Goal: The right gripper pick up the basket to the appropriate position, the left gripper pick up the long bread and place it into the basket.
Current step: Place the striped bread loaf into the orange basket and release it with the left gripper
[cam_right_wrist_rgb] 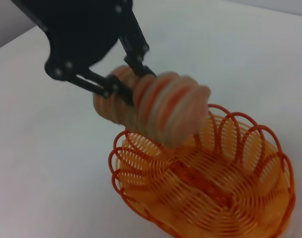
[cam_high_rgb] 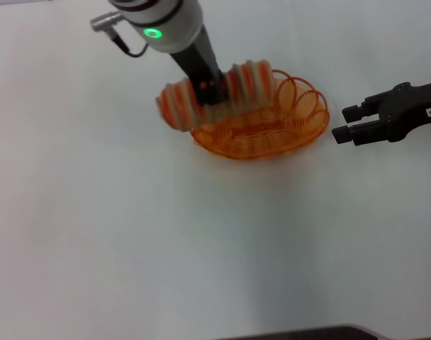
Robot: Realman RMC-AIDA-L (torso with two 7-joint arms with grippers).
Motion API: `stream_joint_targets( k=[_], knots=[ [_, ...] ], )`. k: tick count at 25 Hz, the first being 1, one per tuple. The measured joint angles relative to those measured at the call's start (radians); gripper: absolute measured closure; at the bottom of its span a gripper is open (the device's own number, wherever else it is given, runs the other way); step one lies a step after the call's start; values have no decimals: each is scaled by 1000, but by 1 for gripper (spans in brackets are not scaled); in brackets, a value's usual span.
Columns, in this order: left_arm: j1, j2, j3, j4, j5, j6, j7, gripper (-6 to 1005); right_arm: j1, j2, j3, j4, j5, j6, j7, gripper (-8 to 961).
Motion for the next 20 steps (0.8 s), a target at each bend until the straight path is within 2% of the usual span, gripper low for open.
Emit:
stream_joint_targets(
  k=[5,8,11,16,20],
  knots=[
    [-55,-1,33,-93,-92,-57,32,776,1,2,0,2,0,4,-2,379],
    [-105,-1,35,-167,-105,-83,29,768,7,3,0,3,0,6,-3,379],
    [-112,-3,38,-186,-112,-120,28,760,9,3,1,4,0,8,-3,379],
    [-109,-1,39,-184,-147,-146,37,515,9,3,4,4,0,9,-2,379],
    [-103,1,39,-183,-147,-147,39,429,9,3,4,4,0,9,-1,379]
  ],
)
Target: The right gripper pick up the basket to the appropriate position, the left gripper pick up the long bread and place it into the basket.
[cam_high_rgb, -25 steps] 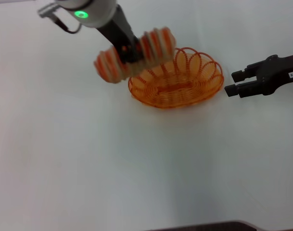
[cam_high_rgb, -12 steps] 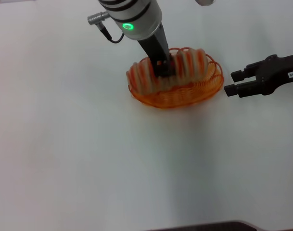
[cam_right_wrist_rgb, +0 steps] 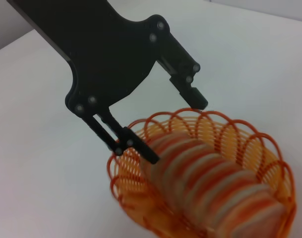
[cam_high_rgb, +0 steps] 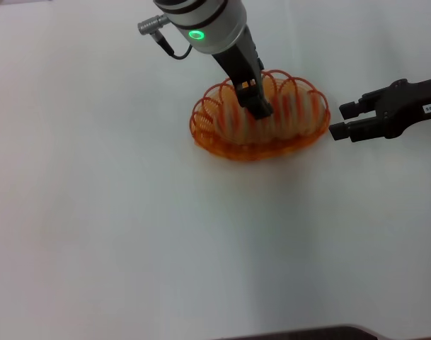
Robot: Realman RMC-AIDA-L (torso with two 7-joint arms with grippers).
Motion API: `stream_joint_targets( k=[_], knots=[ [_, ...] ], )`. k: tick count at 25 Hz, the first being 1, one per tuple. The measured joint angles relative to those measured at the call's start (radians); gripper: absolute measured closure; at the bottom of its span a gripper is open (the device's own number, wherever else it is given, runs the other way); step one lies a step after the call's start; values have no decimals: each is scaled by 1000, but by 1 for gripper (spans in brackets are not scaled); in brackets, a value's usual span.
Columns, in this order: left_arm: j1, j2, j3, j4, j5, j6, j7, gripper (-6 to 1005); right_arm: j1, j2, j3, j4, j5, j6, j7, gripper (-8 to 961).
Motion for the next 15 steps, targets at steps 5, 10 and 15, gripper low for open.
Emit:
stream_joint_targets(
  k=[5,10,15],
  knots=[
    [66,7,-41,63,0,14,2,322,1,1,-2,1,0,2,0,380],
    [239,6,-164,211,-53,47,10,235,4,3,-4,2,0,3,2,385],
    [412,7,-375,211,-255,108,113,188,7,5,-4,1,1,3,5,385]
  ],
)
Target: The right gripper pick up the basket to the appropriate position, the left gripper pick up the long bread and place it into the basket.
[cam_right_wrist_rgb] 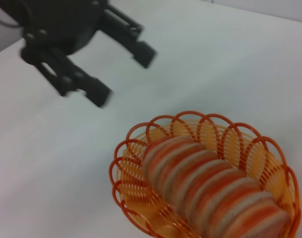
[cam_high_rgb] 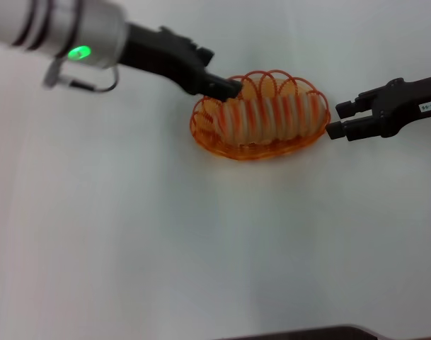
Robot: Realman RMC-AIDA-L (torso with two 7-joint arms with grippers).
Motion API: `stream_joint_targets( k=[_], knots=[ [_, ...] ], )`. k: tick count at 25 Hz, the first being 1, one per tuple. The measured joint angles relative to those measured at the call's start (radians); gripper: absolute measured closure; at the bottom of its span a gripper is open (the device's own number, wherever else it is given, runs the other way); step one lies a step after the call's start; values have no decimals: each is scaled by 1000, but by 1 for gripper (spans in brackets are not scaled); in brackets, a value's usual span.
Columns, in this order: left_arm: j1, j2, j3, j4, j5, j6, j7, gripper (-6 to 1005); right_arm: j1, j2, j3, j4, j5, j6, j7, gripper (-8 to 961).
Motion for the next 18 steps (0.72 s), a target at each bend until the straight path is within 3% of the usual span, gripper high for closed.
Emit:
stream_joint_targets(
  k=[3,7,12,18],
  knots=[
    [95,8,-165,-57,-105,97,99,188,2,1,0,0,-1,-4,1,385],
    [174,31,-344,-159,-130,221,200,188,3,1,-1,-1,-1,-11,3,384],
    [283,61,-414,-237,-119,261,243,188,4,4,-3,2,-1,-23,6,384],
    [321,67,-484,-262,-104,285,276,188,3,9,-7,2,-1,-27,6,385]
  ],
)
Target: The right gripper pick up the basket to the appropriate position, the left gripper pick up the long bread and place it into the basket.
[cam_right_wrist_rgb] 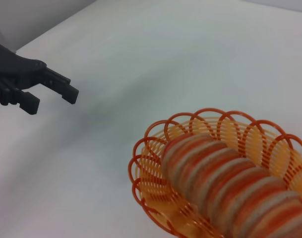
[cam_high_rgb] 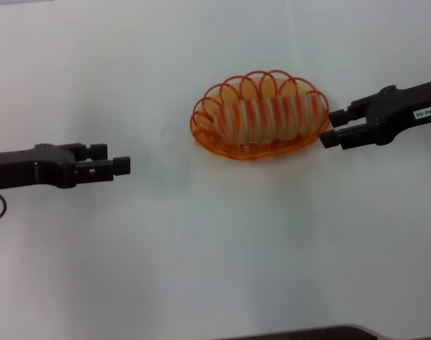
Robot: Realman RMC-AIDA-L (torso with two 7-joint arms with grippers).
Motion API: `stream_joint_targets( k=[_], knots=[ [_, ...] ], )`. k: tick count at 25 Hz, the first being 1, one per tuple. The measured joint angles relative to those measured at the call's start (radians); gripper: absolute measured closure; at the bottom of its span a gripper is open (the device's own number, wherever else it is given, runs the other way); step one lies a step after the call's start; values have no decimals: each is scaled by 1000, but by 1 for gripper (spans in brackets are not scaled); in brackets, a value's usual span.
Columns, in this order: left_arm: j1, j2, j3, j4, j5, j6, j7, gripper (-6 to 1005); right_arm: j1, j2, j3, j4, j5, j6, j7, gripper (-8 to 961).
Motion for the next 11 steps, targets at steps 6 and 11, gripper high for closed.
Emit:
stream_joint_targets(
  k=[6,11],
  knots=[
    [-5,3,-9,-25,40,1,4,188,-3,6,-7,0,0,-1,0,384],
    [-8,6,-9,-32,44,1,4,188,-5,10,-7,0,0,0,0,384]
  ],
)
